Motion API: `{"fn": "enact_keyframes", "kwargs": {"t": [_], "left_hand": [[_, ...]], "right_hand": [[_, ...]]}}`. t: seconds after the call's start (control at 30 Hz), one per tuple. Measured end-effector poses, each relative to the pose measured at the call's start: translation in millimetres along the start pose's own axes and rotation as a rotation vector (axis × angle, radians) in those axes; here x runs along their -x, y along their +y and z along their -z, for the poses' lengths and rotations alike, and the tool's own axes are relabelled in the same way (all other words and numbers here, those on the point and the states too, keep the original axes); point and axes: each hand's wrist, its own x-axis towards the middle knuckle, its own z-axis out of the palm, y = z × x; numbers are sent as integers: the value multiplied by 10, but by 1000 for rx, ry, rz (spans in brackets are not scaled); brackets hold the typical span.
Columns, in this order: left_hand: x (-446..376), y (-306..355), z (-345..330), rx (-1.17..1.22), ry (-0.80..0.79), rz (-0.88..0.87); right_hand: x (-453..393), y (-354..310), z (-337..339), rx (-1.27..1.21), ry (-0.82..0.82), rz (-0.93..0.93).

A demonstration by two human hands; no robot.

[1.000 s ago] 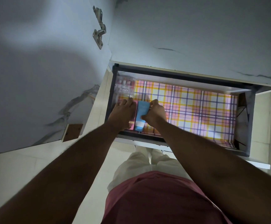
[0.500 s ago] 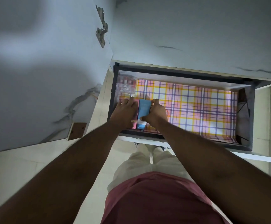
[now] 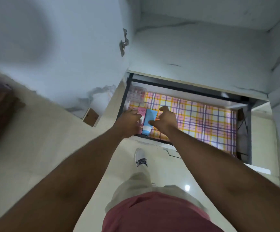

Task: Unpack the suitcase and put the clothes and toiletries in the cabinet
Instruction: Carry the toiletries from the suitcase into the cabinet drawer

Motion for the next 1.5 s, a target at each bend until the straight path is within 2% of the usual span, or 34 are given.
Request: {"fn": "enact_keyframes", "kwargs": {"t": [0.07, 0.13, 0.23, 0.37, 0.47, 0.6, 0.83, 1.07, 1.23, 1.43, 1.5], "left_hand": [[264, 112, 34, 125, 100, 33], [594, 246, 68, 322, 264, 54], [1178, 371, 77, 566, 489, 208], [2098, 273, -27, 732, 674, 388], [2922, 89, -77, 761, 786, 536], [4249, -283, -220, 770, 923, 753], [6965, -847, -824, 802, 1196, 1118], [9527, -1194, -1491, 829, 1345, 1452], [10721, -1391, -1884, 926, 1390, 1621], [11608, -1950, -2363, 1018, 1551, 1734], [11868, -2187, -2523, 1016, 1557, 1782]], "right_hand": [[191, -89, 59, 12, 20, 73], [419, -209, 82, 18, 33, 161], [837, -435, 23, -2, 41, 309], [1475, -788, -334, 2, -70, 461], [2028, -1124, -783, 48, -182, 592], [2966, -1615, -1618, 92, -398, 797], [5128, -2353, -3613, 160, -809, 1058], [7229, -2662, -5432, 293, -1058, 1215], [8333, -2804, -6391, 429, -1191, 1297], [9178, -2987, -7660, 564, -1311, 1410], [9371, -3057, -8105, 616, -1351, 1417]]}}
